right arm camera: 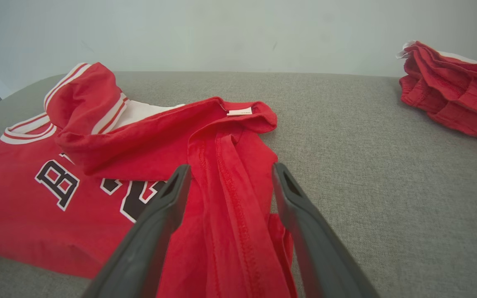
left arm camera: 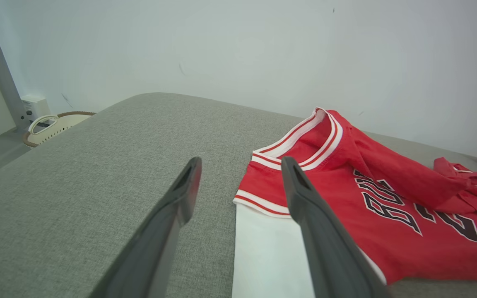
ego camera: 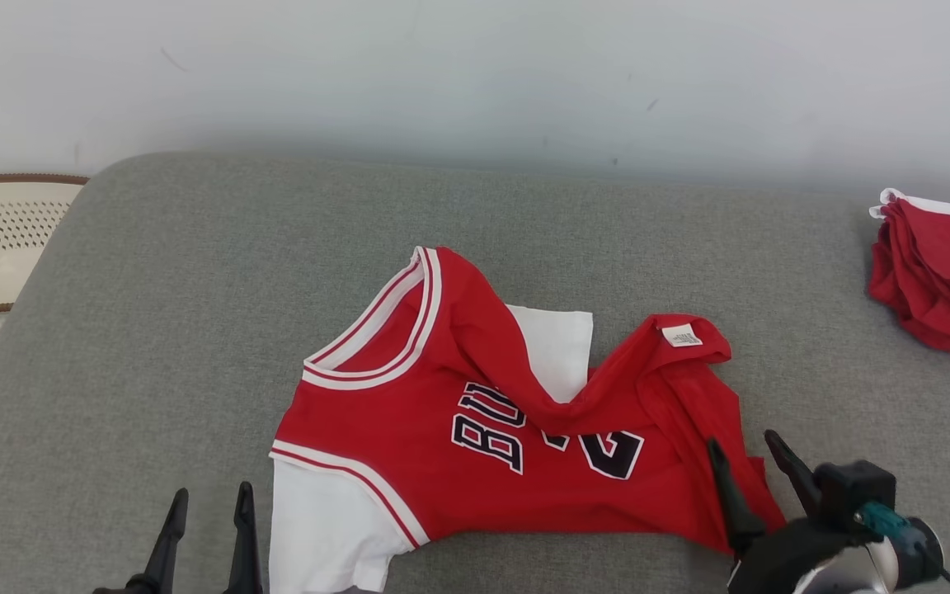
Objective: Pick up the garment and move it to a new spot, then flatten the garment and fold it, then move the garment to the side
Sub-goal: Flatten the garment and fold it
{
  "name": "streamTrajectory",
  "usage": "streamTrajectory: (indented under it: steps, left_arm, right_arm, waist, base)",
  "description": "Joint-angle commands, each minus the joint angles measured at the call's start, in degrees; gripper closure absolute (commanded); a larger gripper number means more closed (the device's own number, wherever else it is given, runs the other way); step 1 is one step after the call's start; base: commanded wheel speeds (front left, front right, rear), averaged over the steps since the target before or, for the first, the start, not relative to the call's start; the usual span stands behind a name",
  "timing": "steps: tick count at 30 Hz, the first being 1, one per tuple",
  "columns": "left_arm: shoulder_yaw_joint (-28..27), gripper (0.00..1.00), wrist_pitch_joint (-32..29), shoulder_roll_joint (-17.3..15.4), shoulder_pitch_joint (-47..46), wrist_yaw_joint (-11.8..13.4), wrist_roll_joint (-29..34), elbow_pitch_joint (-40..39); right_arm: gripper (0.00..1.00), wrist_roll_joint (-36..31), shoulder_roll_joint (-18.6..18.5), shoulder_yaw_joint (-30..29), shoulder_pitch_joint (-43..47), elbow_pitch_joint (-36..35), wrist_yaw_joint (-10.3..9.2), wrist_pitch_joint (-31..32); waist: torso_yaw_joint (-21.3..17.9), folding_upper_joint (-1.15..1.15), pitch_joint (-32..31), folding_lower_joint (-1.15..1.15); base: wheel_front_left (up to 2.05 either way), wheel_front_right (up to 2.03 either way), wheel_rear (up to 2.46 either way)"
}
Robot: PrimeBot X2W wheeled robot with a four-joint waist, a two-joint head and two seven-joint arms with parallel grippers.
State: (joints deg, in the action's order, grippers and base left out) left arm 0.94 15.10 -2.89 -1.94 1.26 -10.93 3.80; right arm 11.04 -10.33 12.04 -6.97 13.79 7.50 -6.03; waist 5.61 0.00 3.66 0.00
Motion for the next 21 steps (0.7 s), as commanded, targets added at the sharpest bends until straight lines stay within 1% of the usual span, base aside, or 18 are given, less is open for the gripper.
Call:
streamTrajectory:
  steps: [1,7,10,15,16,21]
  left_arm:
    - [0.34,0.0,0.05,-0.03,0.99,0.51,0.45,-0.7]
    - [1.34,0.0,0.05,-0.04,0.74,1.27,0.09,-1.64]
    - [1.83,0.0,0.05,-0.03,0.39,1.33,-0.32,-1.81]
    - [2.51,0.0,0.05,-0.03,0.11,1.89,-0.72,-2.13]
    - [2.51,0.0,0.05,-0.03,0.11,1.89,-0.72,-2.13]
    - [2.66,0.0,0.05,-0.02,-0.21,2.34,-1.14,-2.26]
  right_arm:
    - [0.0,0.1,-1.15,1.53,-1.93,0.6,-0.01,1.82]
    - [0.0,-1.07,-3.87,5.42,-7.09,4.4,-0.01,6.99]
    - [0.0,-0.34,-5.19,7.73,-9.85,7.93,-0.01,9.43]
    - [0.0,1.12,-6.2,11.54,-13.84,13.95,-0.01,12.26]
    - [0.0,1.12,-6.2,11.54,-13.84,13.95,-0.01,12.26]
    - [0.0,2.48,-6.43,14.83,-17.9,19.98,-0.01,12.88]
  waist:
    - [-0.21,0.0,-0.09,0.0]
    - [0.18,0.0,-0.08,0.0]
    - [0.95,0.0,0.23,0.0]
    - [2.17,0.0,0.69,0.0]
    - [2.17,0.0,0.69,0.0]
    - [2.7,0.0,1.38,0.0]
  base:
    - [0.0,0.0,0.0]
    - [0.0,0.0,0.0]
    - [0.0,0.0,0.0]
    - [0.0,0.0,0.0]
    - [0.0,0.0,0.0]
    - [0.0,0.0,0.0]
